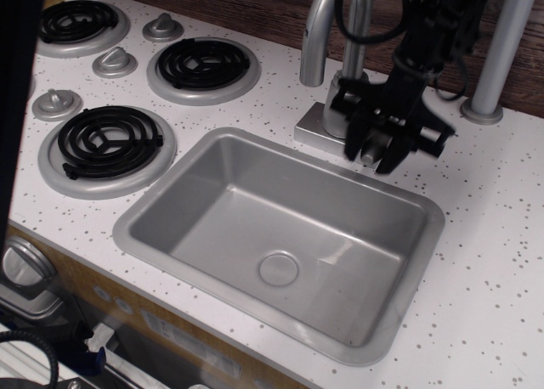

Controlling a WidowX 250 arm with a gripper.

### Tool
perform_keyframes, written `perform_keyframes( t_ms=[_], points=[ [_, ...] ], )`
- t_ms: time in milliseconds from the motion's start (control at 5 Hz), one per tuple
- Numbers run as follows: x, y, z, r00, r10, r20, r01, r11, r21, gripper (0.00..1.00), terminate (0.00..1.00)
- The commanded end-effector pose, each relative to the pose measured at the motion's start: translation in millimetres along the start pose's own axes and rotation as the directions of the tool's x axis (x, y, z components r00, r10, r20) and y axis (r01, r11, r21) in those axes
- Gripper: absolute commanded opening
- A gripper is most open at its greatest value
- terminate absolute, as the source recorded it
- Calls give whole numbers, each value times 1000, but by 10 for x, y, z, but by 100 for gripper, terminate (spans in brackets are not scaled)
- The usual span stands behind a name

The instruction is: Lever vertical to front

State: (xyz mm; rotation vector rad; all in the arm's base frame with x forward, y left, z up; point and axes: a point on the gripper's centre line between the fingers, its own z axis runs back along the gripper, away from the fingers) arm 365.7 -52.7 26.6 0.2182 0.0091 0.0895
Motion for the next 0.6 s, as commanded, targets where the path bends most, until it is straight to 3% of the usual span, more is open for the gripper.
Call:
perform_keyframes(
  t_ms=[0, 200, 400],
  points=[
    [-44, 36, 414, 996, 48, 70, -49, 999, 13, 100, 0],
    [-86, 32, 447, 995, 64, 73, -65, 998, 20, 100, 0],
    [-136, 19, 511, 994, 83, 75, -86, 996, 34, 100, 100]
  ],
)
